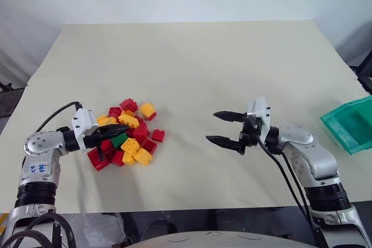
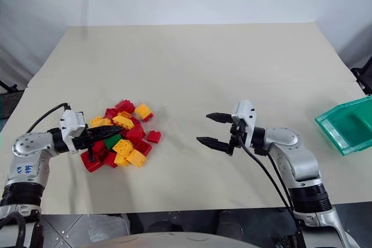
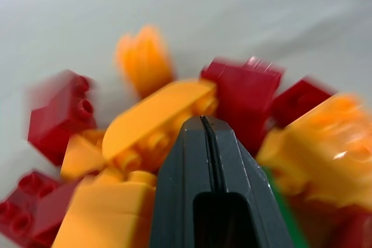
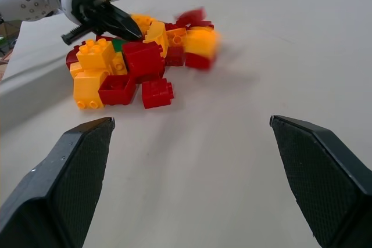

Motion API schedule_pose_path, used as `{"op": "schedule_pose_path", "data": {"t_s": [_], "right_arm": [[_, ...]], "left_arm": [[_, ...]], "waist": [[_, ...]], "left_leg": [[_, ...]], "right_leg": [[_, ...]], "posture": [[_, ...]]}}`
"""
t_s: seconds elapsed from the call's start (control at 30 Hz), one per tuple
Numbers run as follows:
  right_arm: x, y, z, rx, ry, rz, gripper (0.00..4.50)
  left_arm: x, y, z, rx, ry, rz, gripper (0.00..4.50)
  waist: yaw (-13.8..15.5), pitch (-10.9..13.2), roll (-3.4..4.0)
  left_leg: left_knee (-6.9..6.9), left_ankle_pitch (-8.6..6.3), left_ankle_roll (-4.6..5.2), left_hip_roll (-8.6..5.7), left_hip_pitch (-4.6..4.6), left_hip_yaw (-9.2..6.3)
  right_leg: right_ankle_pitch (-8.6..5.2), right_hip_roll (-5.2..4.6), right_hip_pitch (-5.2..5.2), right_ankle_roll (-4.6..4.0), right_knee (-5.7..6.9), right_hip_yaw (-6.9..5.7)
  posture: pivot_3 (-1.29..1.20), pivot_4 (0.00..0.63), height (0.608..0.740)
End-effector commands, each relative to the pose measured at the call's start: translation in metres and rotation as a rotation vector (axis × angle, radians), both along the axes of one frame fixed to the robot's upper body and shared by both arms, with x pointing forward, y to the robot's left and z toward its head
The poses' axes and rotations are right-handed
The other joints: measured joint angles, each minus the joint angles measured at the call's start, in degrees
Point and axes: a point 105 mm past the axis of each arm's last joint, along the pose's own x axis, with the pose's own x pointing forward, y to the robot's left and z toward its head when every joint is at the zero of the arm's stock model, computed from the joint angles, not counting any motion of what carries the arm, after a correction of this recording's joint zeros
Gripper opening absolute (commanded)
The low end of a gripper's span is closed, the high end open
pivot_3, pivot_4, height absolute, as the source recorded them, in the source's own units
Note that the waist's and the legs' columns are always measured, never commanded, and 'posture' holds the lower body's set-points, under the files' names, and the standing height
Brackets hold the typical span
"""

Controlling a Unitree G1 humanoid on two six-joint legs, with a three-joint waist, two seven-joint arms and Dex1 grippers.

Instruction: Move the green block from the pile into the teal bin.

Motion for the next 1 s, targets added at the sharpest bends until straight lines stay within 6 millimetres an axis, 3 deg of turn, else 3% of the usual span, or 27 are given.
{"op": "schedule_pose_path", "data": {"t_s": [0.03,0.1,0.43,0.67,0.8,1.0], "right_arm": [[-0.003,0.003,0.014,0.02,-0.061,0.005,4.5],[-0.003,0.003,0.014,0.023,-0.063,0.0,4.5],[-0.008,0.012,0.014,0.009,-0.054,0.101,4.5],[-0.003,0.013,0.014,0.008,-0.056,0.104,4.5],[-0.003,0.017,0.016,0.003,-0.061,0.138,4.5],[-0.008,0.017,0.018,-0.014,-0.066,0.173,4.5]], "left_arm": [[0.013,0.007,-0.005,0.033,-0.01,0.078,0.01],[0.015,0.007,0.001,0.019,-0.025,0.08,0.01],[-0.042,-0.005,-0.024,0.053,0.168,-0.11,0.01],[-0.05,-0.01,-0.022,0.028,0.183,-0.112,0.01],[-0.033,0.014,-0.006,0.037,0.066,0.053,0.01],[-0.05,0.033,0.006,0.0,0.076,0.112,0.01]], "waist": [[0.2,0.0,-0.01],[0.3,0.0,-0.02],[0.2,0.0,0.0],[0.5,0.0,0.04],[0.4,0.0,0.03],[0.0,0.1,-0.04]], "left_leg": [[0.03,0.01,-0.01,0.01,0.0,0.0],[0.11,0.01,-0.02,0.06,0.01,-0.01],[0.08,0.0,0.0,0.1,0.04,-0.11],[-0.02,0.0,0.0,0.09,0.35,-0.01],[-0.01,0.0,0.0,0.06,0.36,-0.03],[-0.06,-0.01,0.01,0.08,0.22,-0.02]], "right_leg": [[0.0,0.0,0.0,0.0,0.01,0.02],[0.0,-0.01,0.0,0.0,0.09,0.05],[0.0,-0.09,-0.01,0.0,0.07,0.09],[0.0,-0.16,0.14,-0.01,0.19,0.21],[0.0,-0.2,0.15,-0.01,0.19,0.21],[0.0,-0.18,0.0,-0.01,0.15,0.17]], "posture": [[0.0,0.15,0.74],[0.0,0.15,0.74],[0.0,0.15,0.74],[0.0,0.15,0.74],[0.0,0.15,0.74],[0.0,0.15,0.74]]}}
